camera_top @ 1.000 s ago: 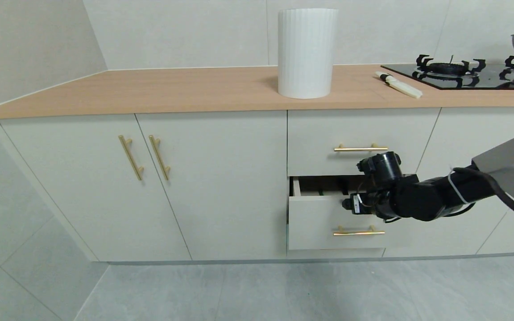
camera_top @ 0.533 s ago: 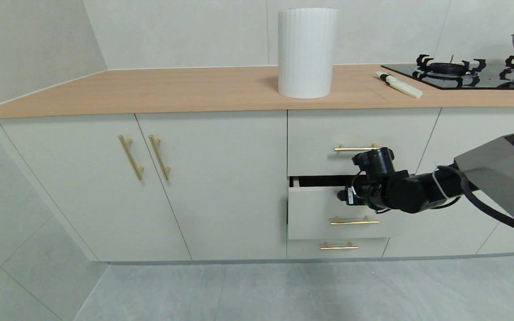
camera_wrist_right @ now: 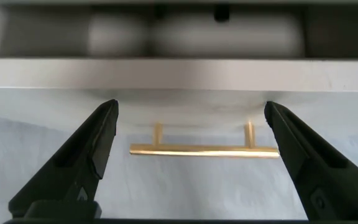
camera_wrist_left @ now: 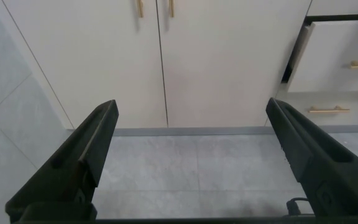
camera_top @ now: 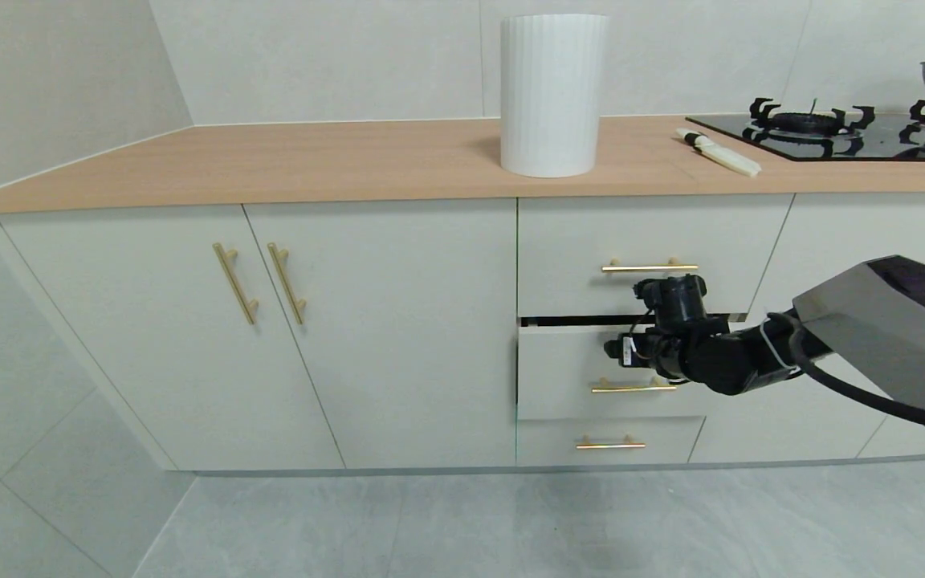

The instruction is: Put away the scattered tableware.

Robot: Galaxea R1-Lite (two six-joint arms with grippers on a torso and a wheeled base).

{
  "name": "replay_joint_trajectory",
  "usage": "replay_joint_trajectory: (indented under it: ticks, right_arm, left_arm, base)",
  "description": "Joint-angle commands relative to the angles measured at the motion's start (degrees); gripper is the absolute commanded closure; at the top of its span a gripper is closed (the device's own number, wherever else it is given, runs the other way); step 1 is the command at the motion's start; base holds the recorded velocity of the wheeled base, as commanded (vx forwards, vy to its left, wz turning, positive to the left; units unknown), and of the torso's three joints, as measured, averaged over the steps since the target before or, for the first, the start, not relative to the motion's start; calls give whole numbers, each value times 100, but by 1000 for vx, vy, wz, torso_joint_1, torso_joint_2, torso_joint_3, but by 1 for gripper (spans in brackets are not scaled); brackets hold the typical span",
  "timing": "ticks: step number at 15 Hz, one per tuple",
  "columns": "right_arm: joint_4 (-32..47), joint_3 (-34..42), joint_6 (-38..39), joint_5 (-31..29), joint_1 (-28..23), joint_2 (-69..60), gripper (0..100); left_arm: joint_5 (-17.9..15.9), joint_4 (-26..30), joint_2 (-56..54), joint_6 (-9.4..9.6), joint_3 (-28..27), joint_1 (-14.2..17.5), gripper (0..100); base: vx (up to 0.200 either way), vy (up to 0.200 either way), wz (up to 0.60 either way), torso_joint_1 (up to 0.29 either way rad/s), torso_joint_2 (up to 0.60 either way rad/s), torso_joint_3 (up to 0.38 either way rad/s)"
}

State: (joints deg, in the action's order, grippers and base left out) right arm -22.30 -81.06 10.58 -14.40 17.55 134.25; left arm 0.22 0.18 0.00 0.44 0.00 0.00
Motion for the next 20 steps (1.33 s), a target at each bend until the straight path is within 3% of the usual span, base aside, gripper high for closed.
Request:
replay_joint_trajectory:
  ticks: [1,8,20]
  right_arm:
    - [-179,-16,-3,7,-147,162,0]
    - [-1277,-60,-83,121,-261,540,0]
    - [-1532,-350,-109,69,-314,769,0]
  left_arm:
    - [4,-1,0,0,0,0,0]
    - [4,-1,0,0,0,0,0]
    - [4,-1,0,0,0,0,0]
  base:
    - [0,0,0,0,0,0]
    - [0,0,0,0,0,0]
    - [0,0,0,0,0,0]
